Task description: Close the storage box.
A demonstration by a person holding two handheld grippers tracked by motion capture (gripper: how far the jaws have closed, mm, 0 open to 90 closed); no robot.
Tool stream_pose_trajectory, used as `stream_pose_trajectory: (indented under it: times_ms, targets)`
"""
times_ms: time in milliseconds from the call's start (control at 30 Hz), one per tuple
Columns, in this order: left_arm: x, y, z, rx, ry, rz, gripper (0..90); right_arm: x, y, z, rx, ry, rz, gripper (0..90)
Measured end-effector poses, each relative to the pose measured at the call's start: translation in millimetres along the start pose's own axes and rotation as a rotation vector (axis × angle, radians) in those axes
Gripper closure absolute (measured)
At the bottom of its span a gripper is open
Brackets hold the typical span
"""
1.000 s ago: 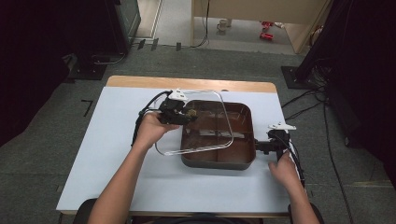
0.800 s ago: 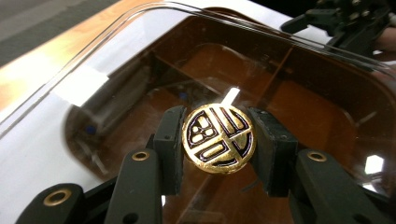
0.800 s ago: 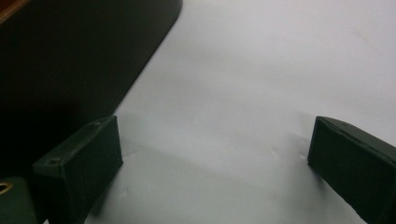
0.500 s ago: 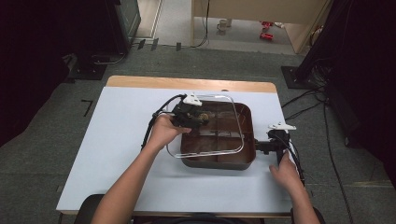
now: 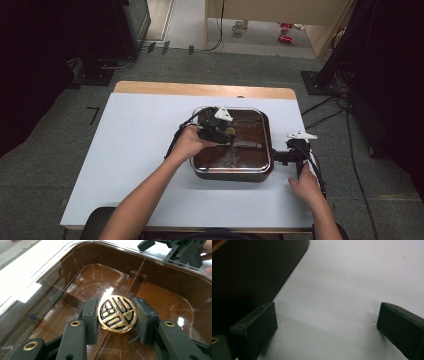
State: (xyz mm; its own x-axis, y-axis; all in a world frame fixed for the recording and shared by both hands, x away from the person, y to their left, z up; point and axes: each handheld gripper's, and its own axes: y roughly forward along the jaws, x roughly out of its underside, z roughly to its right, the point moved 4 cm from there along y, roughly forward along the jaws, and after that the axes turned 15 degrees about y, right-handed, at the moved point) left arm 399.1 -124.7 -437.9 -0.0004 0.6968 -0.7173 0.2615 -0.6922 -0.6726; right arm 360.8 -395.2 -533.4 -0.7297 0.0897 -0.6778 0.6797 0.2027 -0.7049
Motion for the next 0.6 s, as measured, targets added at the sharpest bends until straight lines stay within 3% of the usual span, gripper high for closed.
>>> stream_pose_trajectory:
  times_ms: [167,233,300,467,600]
  targets:
    - [-2.8,5.4,-1.0,-0.001,0.004,0.004,59.4,0.0,-0.1,0.0,0.0,0.0,-0.001,2.2]
    - [-4.9,10.2,0.8,0.021,0.003,0.007,59.3,0.0,0.0,0.0,0.0,0.0,0.0,2.2]
    - [-5.4,15.5,3.4,0.02,0.022,-0.007,59.3,0.0,0.0,0.1,0.0,-0.002,0.0,2.2]
    - [-2.5,19.5,0.5,0.028,0.003,0.0,59.3,0.0,0.0,0.0,0.0,0.0,0.0,2.2]
    - [-0.2,20.0,0.2,0.025,0.026,-0.015,59.3,0.0,0.0,0.1,0.0,-0.001,0.0,2.2]
